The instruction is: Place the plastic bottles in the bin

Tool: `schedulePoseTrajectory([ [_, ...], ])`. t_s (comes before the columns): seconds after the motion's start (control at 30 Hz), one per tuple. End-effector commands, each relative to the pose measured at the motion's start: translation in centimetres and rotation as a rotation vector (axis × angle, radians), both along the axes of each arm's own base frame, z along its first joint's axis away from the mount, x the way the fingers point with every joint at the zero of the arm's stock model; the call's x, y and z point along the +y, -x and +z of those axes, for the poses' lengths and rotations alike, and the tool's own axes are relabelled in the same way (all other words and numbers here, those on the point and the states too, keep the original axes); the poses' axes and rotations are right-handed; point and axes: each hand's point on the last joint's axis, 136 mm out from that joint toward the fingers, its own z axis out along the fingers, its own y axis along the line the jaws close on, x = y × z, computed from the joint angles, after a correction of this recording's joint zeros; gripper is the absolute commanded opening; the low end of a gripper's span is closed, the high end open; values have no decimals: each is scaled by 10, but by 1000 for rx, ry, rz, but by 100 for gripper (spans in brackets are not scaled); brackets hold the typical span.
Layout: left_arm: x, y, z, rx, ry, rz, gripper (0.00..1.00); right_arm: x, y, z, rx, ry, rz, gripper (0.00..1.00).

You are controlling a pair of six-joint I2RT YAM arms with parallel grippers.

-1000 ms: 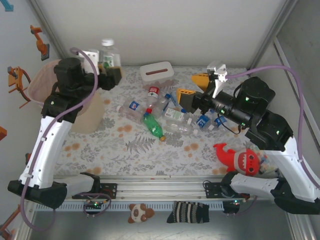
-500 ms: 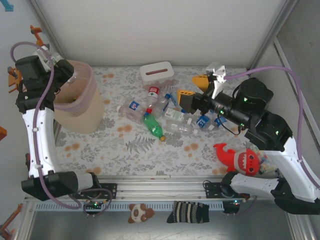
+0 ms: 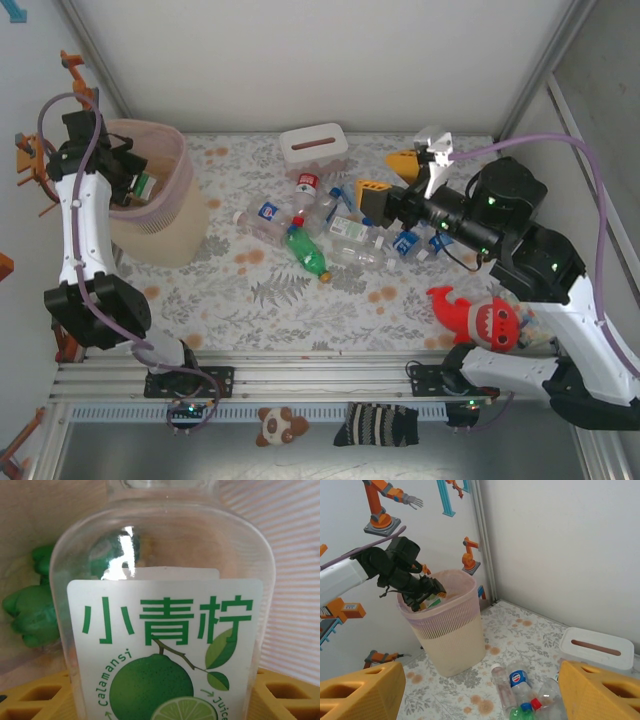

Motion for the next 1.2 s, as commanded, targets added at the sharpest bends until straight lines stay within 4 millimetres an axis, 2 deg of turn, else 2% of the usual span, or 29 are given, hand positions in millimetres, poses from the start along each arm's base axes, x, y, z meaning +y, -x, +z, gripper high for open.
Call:
schedulePoseTrajectory([
  [0.0,6,13,-12,81,35,107,46,-8,3,3,-17,-11,-21,79],
  [0.17,6,4,-36,135,75,140,48,-15,5,2,-23,-15,-39,79],
  [0.37,6,-4,-60,199,113,152,57,-20,6,0,-27,-15,-53,79],
  [0.5,4,-6,-65,212,132,152,69,-22,6,0,-29,-14,-57,79],
  [0.63,5,-6,-57,194,130,158,80,-23,6,0,-33,-12,-63,79],
  [0.77,5,-5,-45,164,125,159,87,-23,5,-2,-30,-6,-63,79],
  [0.97,2,-7,-19,97,127,132,87,-21,1,-7,-18,10,-73,79],
  [1.17,-10,-19,10,-34,136,24,86,-13,-14,-33,47,99,-106,79],
])
